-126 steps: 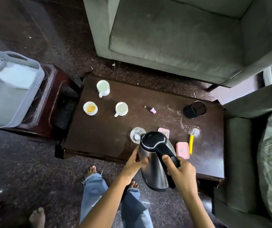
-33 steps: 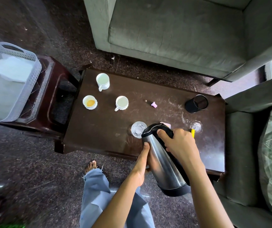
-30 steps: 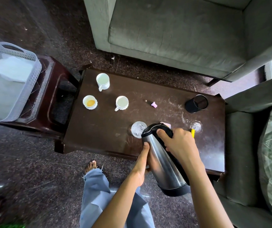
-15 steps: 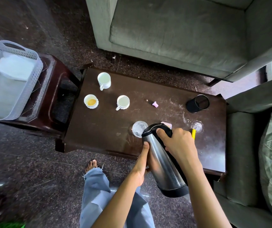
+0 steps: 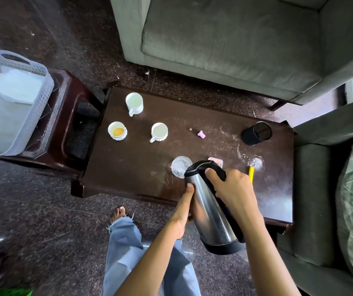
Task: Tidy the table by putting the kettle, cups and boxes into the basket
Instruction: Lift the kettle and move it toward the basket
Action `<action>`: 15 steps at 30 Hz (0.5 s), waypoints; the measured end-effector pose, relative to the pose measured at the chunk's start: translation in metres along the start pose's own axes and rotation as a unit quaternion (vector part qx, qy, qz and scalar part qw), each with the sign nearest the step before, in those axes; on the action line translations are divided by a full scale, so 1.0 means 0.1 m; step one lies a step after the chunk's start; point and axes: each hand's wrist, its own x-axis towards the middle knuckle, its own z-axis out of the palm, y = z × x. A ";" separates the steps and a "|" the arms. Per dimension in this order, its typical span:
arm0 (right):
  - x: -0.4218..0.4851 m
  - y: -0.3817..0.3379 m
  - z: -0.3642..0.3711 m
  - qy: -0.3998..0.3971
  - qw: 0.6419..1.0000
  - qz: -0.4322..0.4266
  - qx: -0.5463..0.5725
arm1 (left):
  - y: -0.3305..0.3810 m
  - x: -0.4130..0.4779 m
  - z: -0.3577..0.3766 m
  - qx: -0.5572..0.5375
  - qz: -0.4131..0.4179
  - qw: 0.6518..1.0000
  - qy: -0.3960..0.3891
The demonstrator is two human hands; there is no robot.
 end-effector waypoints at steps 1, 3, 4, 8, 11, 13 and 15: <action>-0.01 0.03 0.01 0.002 1.000 0.004 0.009 | 0.01 0.01 -0.01 0.007 0.009 1.000 -0.004; -0.04 0.11 0.06 0.009 0.999 0.014 0.030 | 0.02 0.07 -0.07 0.024 0.041 0.999 -0.011; -0.06 0.16 0.09 0.012 0.998 0.024 0.048 | 0.01 0.10 -0.11 0.035 0.054 0.998 -0.009; -0.16 0.37 0.25 0.020 0.989 0.078 0.124 | -0.01 0.22 -0.26 0.087 0.073 0.993 0.020; -0.22 0.49 0.38 0.021 0.979 0.107 0.174 | -0.03 0.31 -0.37 0.130 0.081 0.988 0.023; -0.26 0.56 0.46 0.021 0.972 0.122 0.202 | -0.05 0.35 -0.45 0.140 0.091 0.986 0.013; -0.32 0.60 0.55 0.028 0.963 0.136 0.231 | -0.06 0.37 -0.52 0.158 0.098 0.983 0.003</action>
